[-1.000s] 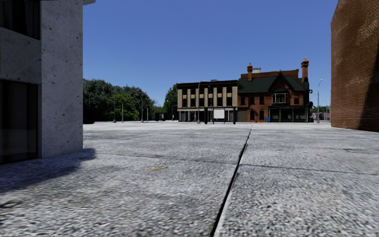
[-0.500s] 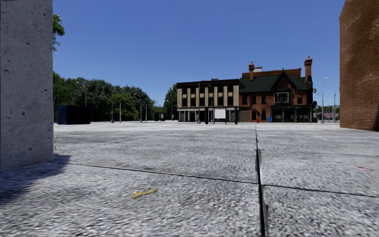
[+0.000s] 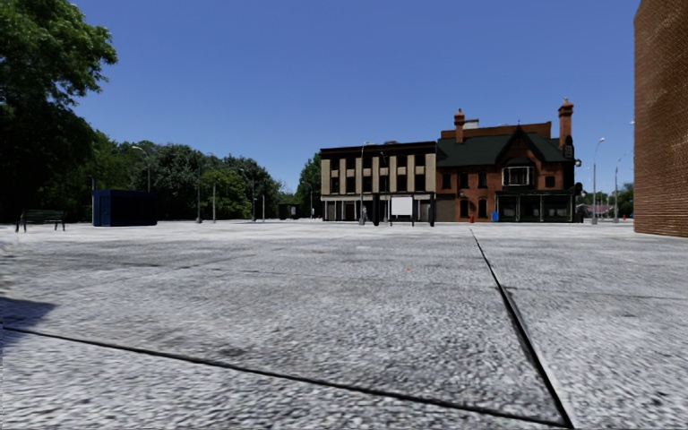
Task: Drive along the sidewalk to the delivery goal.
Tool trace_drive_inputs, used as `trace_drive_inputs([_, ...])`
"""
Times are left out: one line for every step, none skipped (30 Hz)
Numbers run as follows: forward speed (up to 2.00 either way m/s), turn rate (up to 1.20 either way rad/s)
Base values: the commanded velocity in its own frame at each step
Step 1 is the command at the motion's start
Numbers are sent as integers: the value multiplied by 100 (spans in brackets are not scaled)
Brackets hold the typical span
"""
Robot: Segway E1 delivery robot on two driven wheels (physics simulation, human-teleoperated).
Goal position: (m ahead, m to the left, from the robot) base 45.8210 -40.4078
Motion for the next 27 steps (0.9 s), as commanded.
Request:
trace_drive_inputs([200,0])
trace_drive_inputs([200,0])
trace_drive_inputs([200,0])
trace_drive_inputs([200,0])
trace_drive_inputs([200,0])
trace_drive_inputs([200,0])
trace_drive_inputs([200,0])
trace_drive_inputs([200,0])
trace_drive_inputs([200,0])
trace_drive_inputs([200,0])
trace_drive_inputs([200,0])
trace_drive_inputs([200,0])
trace_drive_inputs([200,0])
trace_drive_inputs([200,0])
trace_drive_inputs([200,0])
trace_drive_inputs([200,0])
trace_drive_inputs([200,0])
trace_drive_inputs([200,0])
trace_drive_inputs([200,0])
trace_drive_inputs([200,0])
trace_drive_inputs([200,0])
trace_drive_inputs([200,0])
trace_drive_inputs([200,0])
trace_drive_inputs([200,0])
trace_drive_inputs([200,0])
trace_drive_inputs([200,0])
trace_drive_inputs([200,0])
